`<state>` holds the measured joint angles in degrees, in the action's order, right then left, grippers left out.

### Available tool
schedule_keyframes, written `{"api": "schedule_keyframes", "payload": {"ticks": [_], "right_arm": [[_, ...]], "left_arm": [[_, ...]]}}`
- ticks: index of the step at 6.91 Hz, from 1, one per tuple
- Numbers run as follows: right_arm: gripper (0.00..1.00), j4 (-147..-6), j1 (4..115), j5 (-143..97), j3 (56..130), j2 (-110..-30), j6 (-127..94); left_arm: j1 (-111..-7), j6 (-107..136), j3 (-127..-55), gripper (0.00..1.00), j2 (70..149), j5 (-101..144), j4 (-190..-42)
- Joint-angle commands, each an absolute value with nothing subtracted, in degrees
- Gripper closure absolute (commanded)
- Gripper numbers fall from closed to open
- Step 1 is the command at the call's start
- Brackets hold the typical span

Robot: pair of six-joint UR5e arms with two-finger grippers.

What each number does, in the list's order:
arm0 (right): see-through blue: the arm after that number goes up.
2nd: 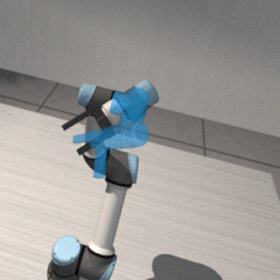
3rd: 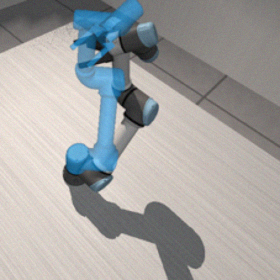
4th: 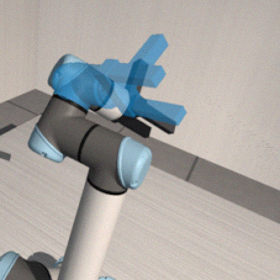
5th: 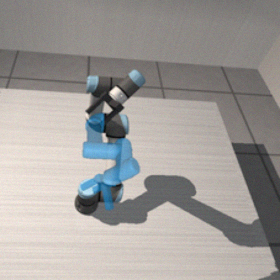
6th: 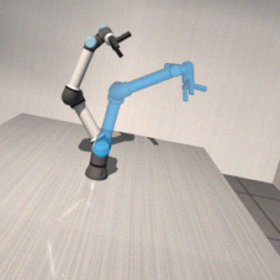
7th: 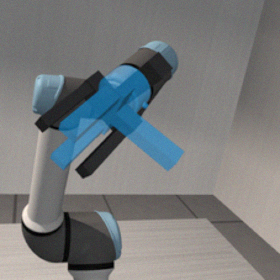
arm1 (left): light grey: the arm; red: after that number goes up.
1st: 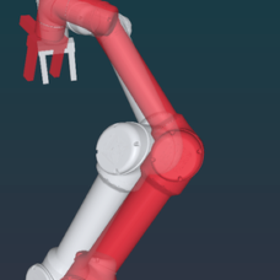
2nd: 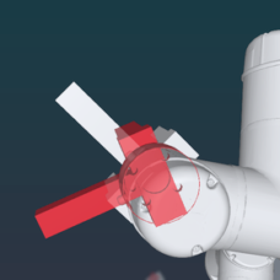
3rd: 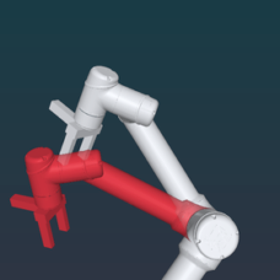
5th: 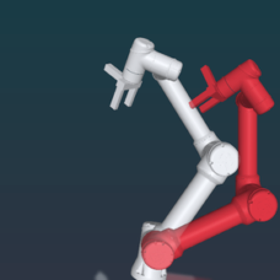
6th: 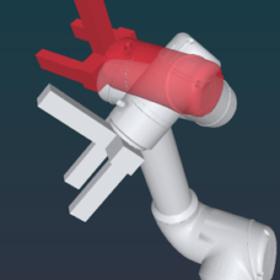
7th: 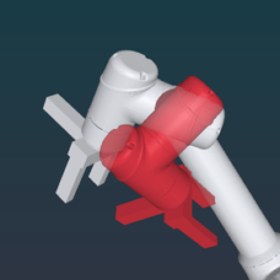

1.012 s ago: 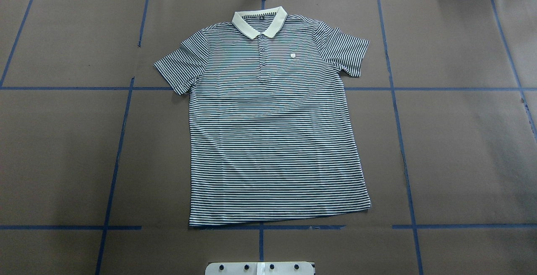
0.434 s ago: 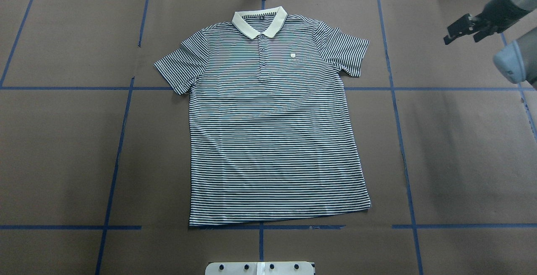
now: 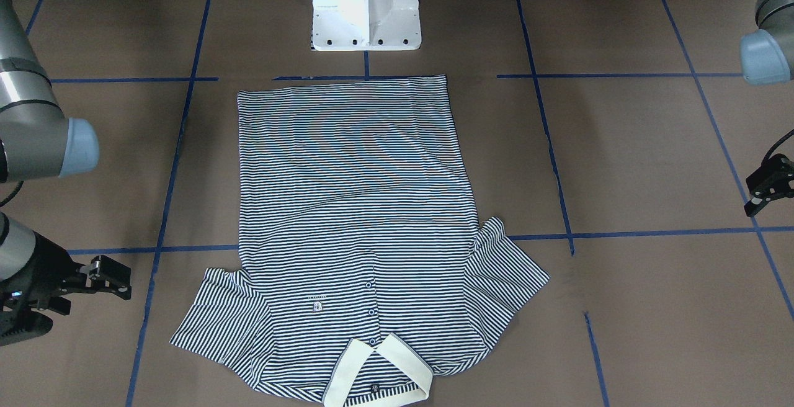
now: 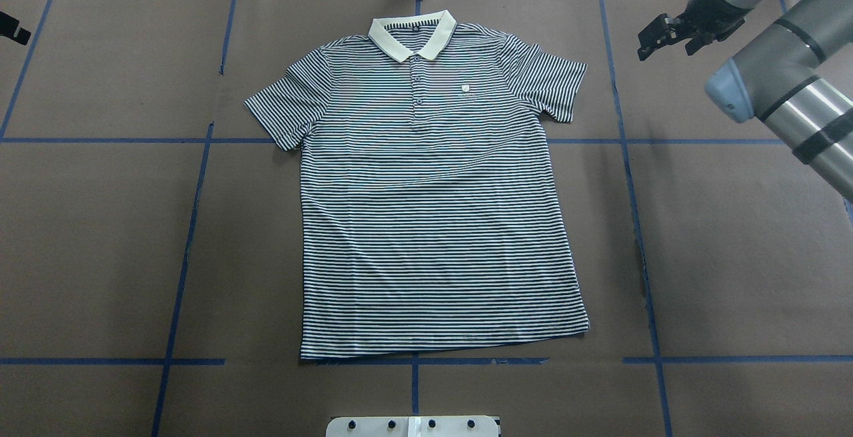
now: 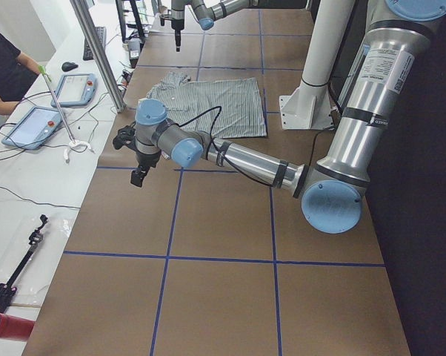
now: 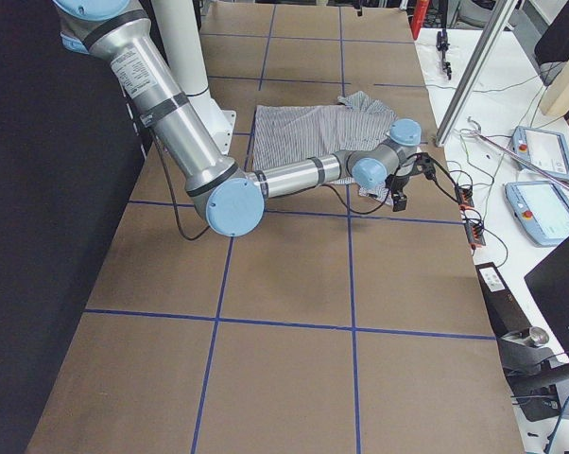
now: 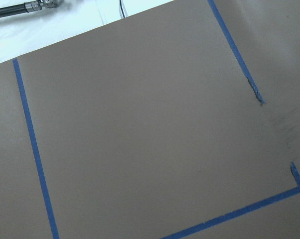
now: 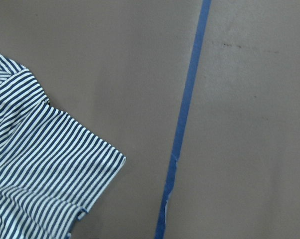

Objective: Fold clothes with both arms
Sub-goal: 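Move the right gripper toward the sleeve nearest it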

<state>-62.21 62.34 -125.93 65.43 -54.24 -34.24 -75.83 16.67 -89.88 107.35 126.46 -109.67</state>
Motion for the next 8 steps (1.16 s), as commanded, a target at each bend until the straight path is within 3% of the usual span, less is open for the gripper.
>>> {"api": "schedule_keyframes", "payload": {"ticks": [1, 8], "right_arm": [[0.01, -55.46, 58.73, -119.14, 57.23, -49.23, -39.18], [0.08, -55.20, 54.84, -114.61, 49.93, -45.18, -39.29]], "left_arm": [[-75.59, 23.70, -89.65, 0.00, 109.07, 126.12, -111.36], [-75.59, 23.73, -90.17, 0.00, 109.16, 125.86, -111.36]]}}
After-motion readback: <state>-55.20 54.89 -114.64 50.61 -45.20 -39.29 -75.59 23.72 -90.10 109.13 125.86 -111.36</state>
